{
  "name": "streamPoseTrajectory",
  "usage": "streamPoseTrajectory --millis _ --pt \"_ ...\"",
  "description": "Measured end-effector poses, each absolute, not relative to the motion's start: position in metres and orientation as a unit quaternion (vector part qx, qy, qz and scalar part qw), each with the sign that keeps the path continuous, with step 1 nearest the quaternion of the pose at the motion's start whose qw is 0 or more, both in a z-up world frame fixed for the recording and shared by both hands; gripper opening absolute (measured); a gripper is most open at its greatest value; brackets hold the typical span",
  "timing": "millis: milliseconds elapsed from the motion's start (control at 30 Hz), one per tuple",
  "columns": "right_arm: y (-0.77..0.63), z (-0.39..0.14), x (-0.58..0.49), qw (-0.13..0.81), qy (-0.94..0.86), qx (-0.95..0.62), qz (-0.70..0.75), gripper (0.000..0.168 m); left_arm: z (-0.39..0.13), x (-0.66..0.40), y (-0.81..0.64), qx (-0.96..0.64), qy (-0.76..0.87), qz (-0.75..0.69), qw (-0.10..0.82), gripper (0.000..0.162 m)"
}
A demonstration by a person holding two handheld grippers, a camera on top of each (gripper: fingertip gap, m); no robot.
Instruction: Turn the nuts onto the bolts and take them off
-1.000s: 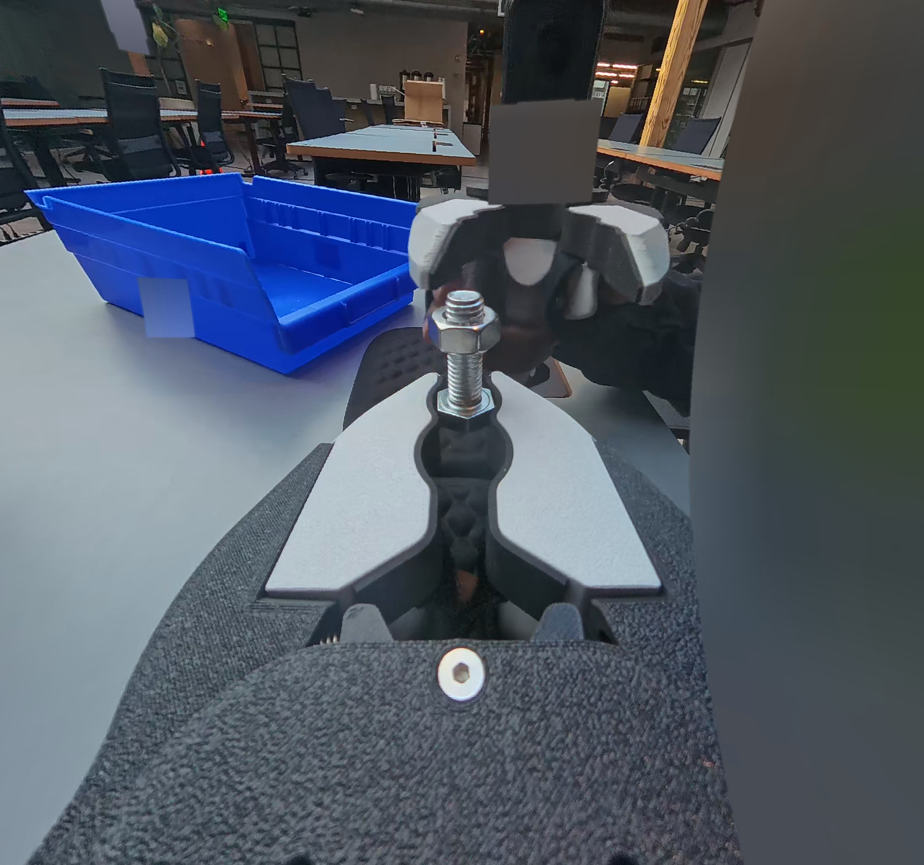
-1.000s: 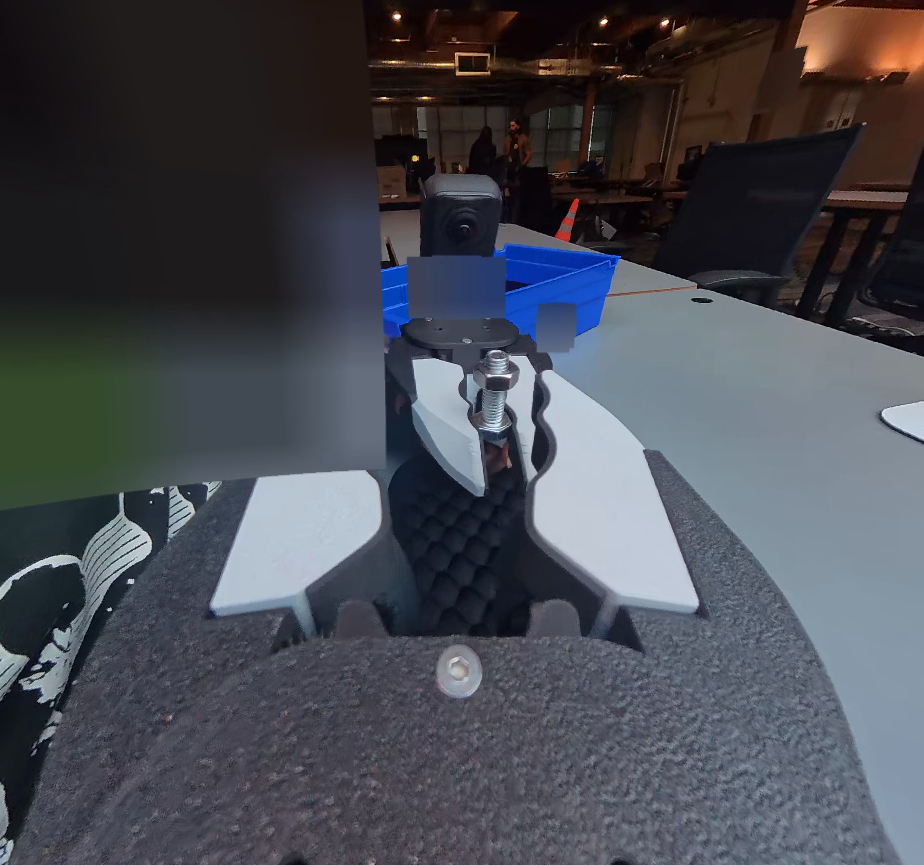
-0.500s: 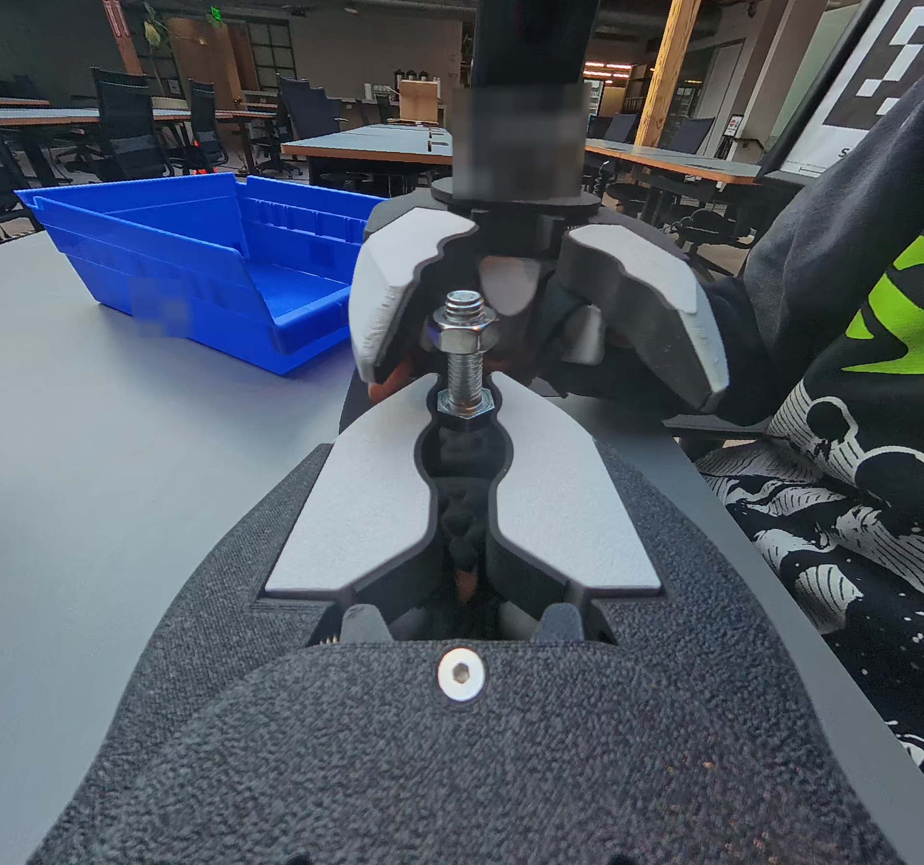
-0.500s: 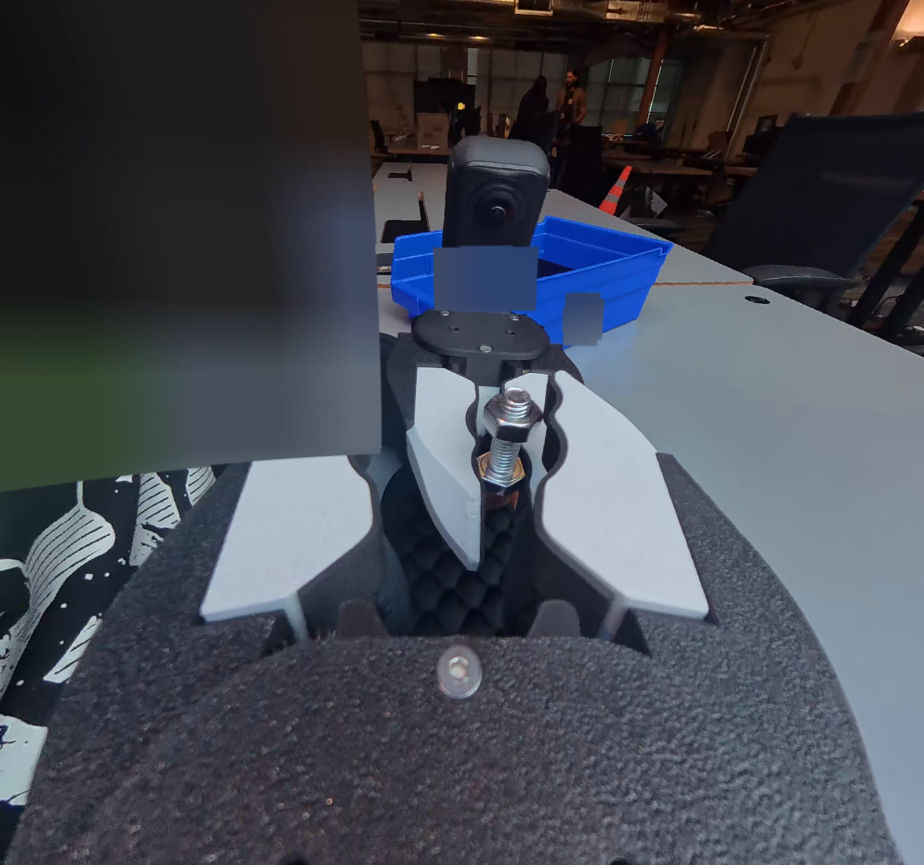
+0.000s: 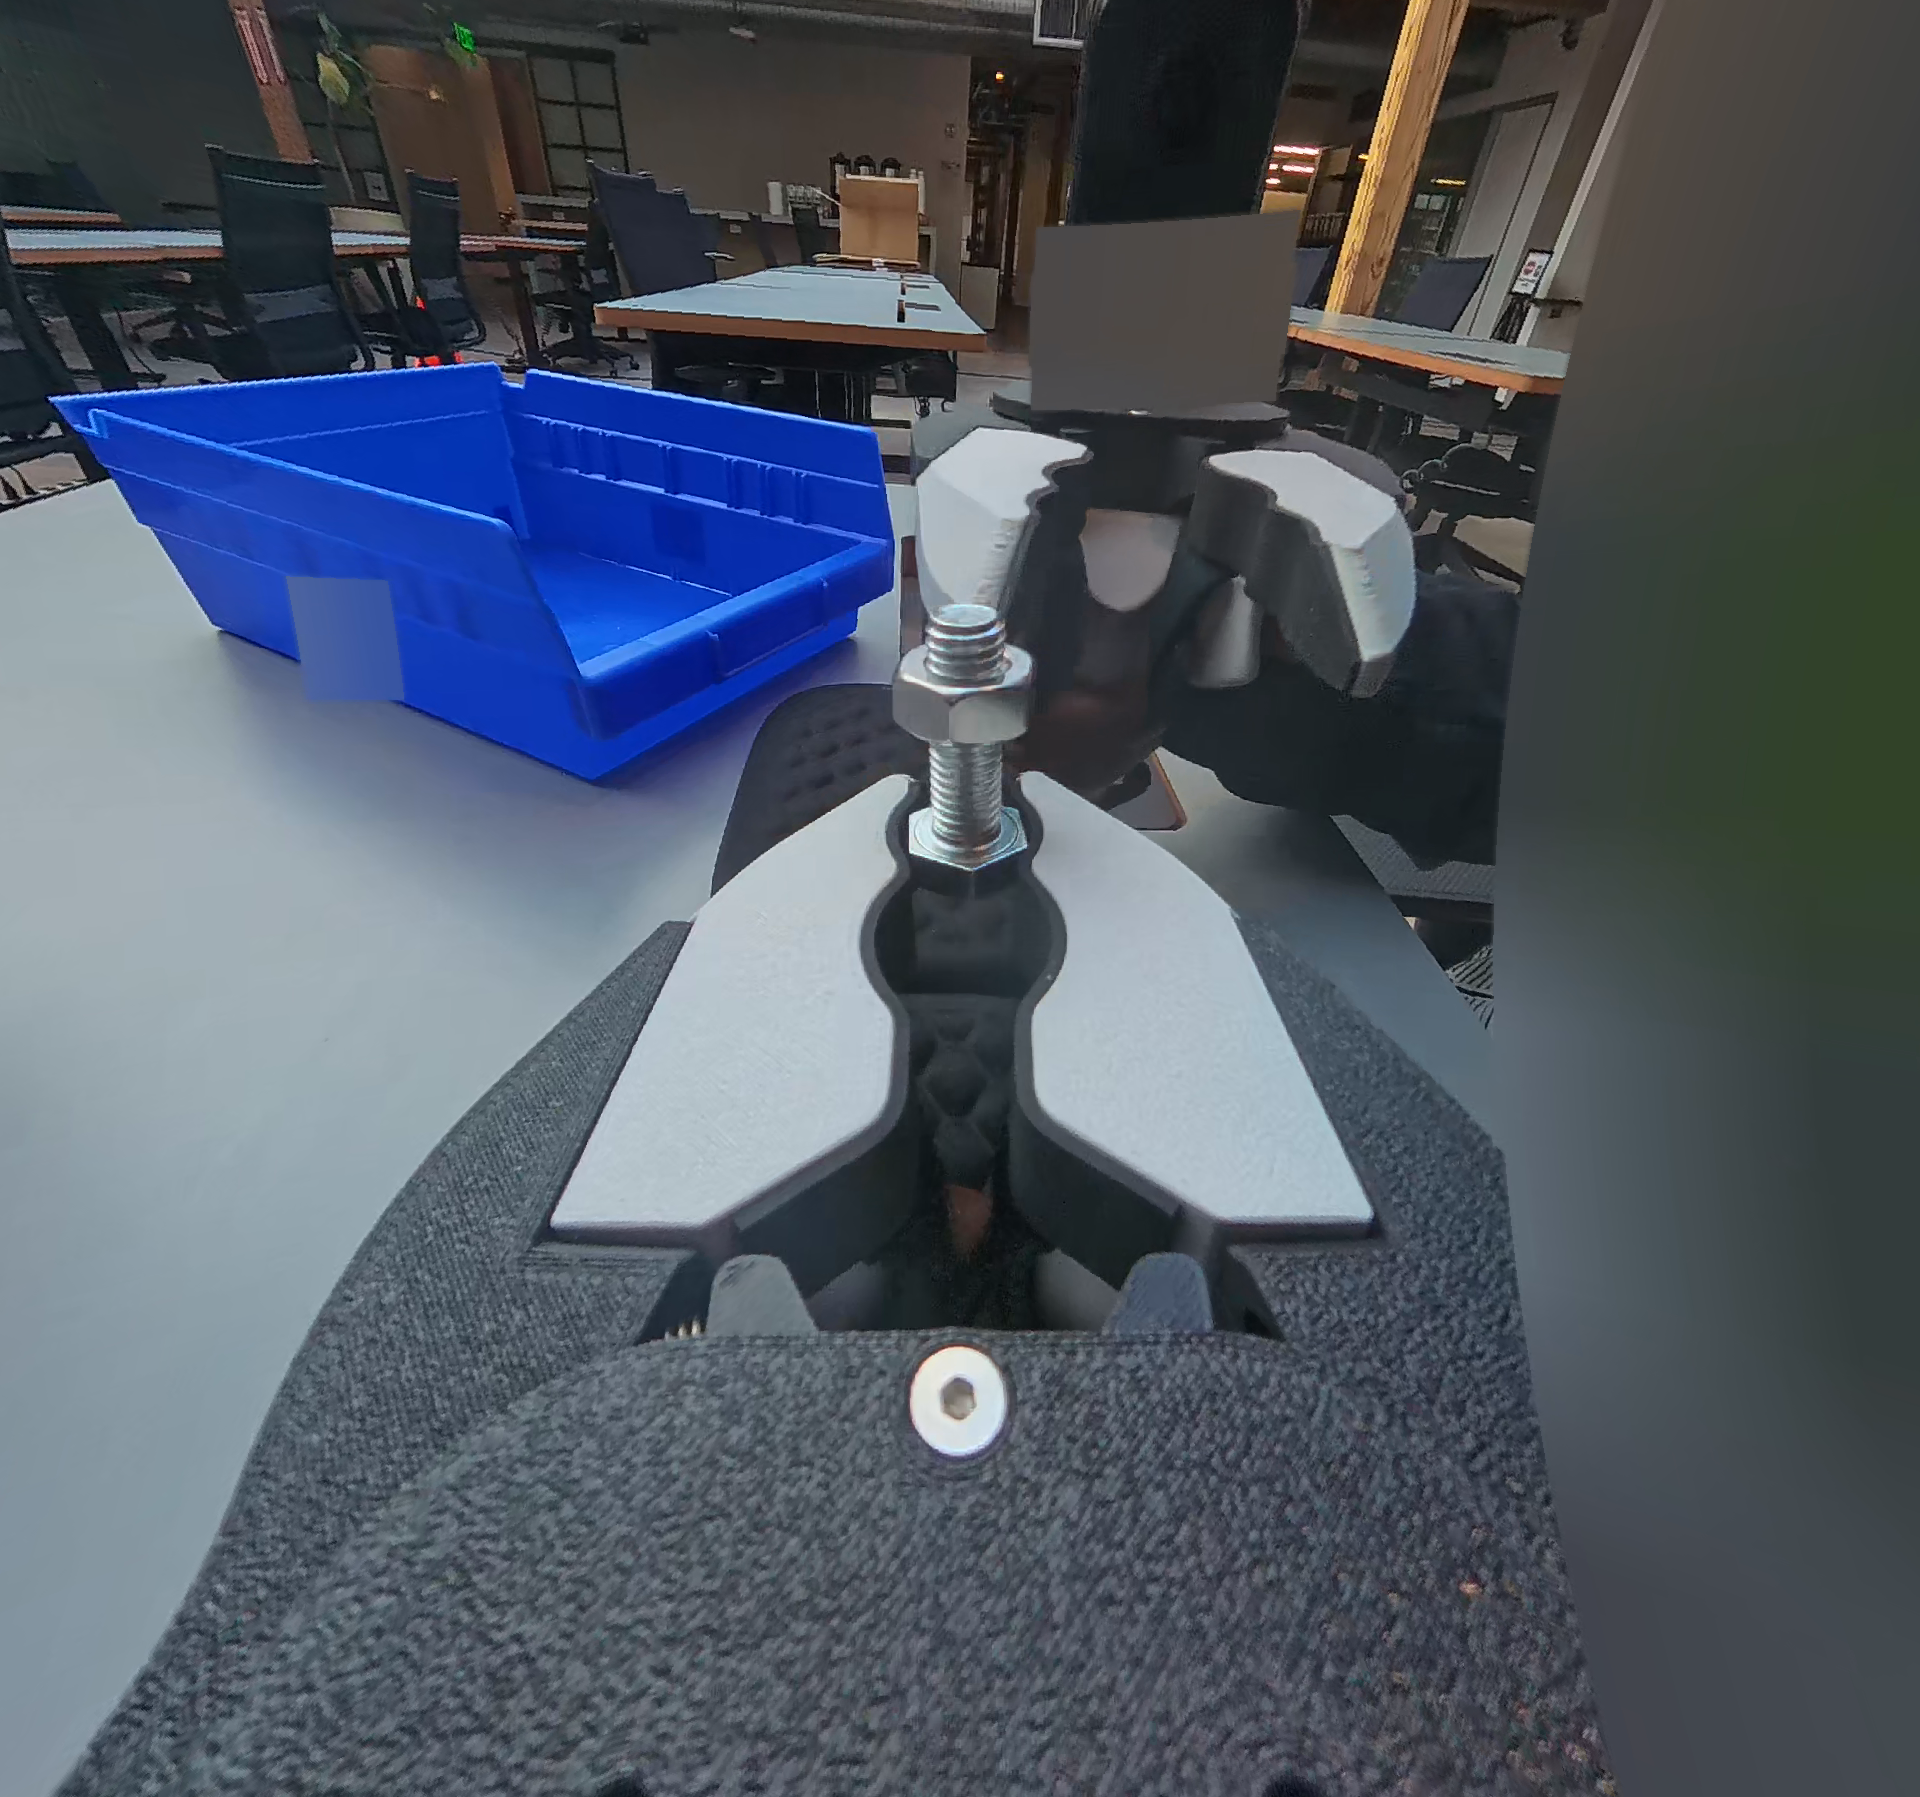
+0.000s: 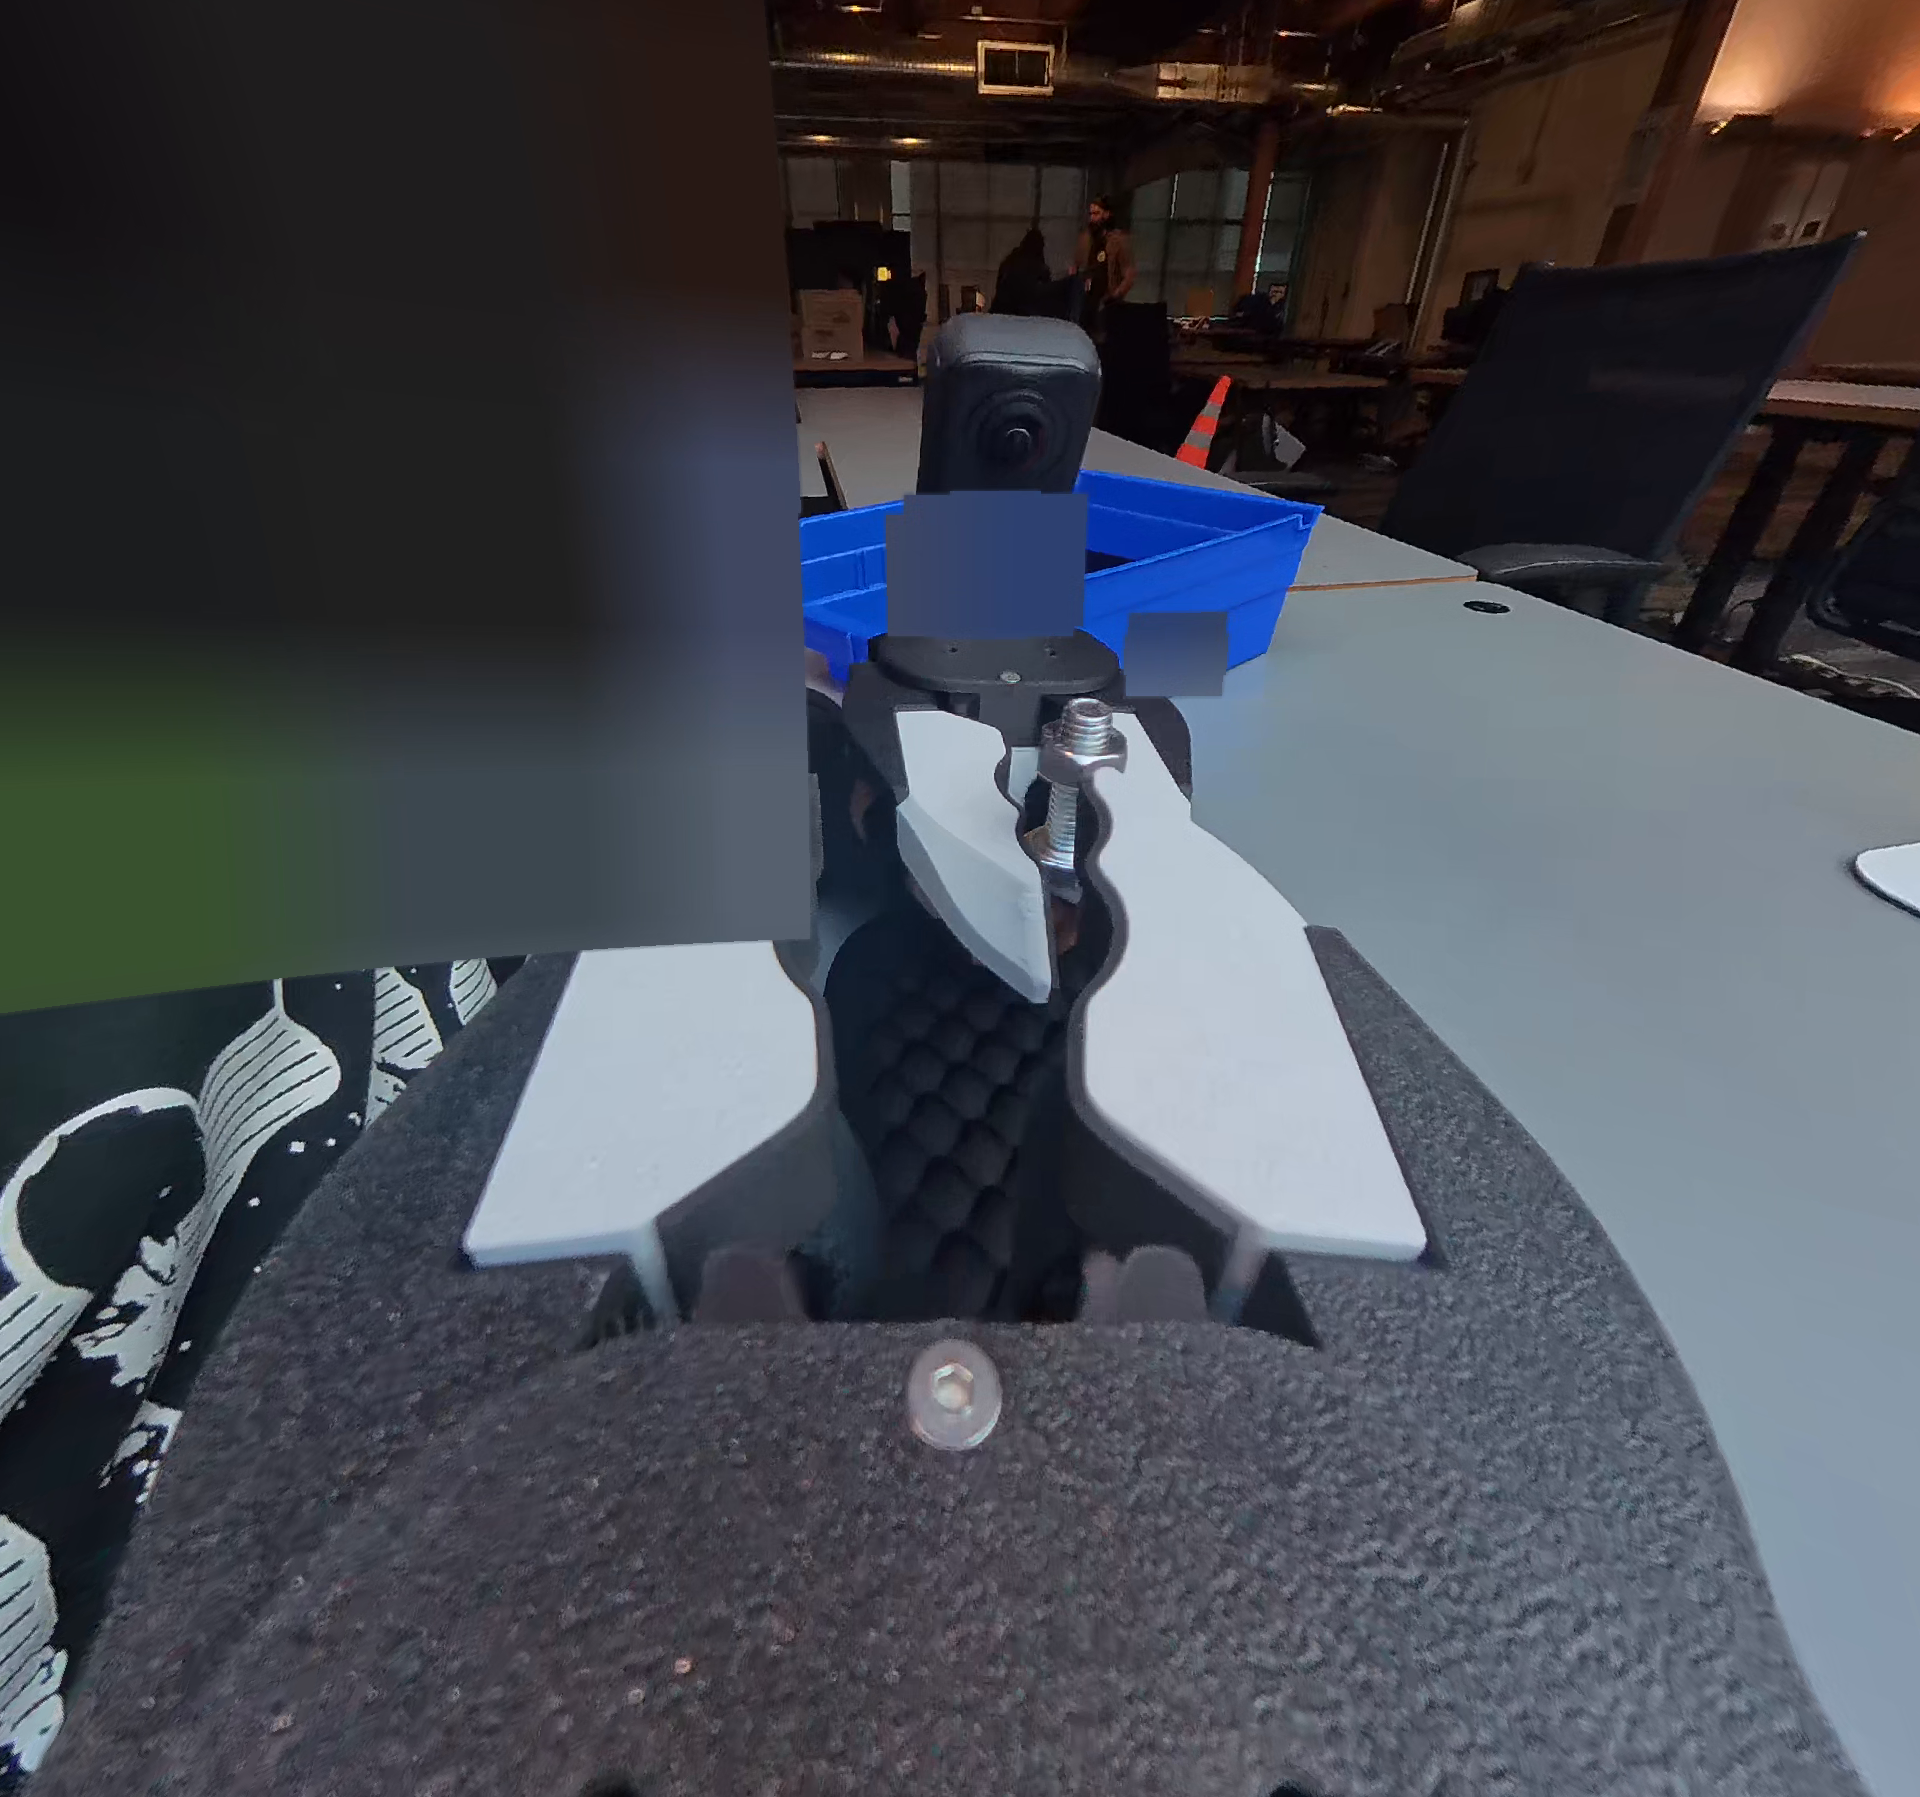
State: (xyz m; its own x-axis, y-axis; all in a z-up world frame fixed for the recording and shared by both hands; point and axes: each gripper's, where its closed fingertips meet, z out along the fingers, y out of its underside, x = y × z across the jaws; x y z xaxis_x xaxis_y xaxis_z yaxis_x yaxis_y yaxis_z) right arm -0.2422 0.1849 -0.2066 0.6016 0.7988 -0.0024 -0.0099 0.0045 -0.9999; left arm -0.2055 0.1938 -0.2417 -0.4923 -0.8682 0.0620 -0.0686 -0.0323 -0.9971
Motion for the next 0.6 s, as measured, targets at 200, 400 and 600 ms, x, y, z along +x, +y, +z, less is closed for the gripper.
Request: streamPoseTrajectory --millis 200,400,600 --pt "0.194 -0.208 -0.242 0.635 -0.307 -0.636 0.312 0.058 -0.242 -0.205 0.193 -0.380 0.616 -0.606 0.329 0.014" --pt "0.207 -0.207 -0.256 0.627 -0.332 -0.632 0.312 0.066 -0.243 -0.206 0.192 -0.378 0.619 -0.606 0.327 0.014" --pt "0.213 -0.208 -0.266 0.618 -0.354 -0.629 0.313 0.065 -0.243 -0.206 0.192 -0.378 0.619 -0.606 0.327 0.014"
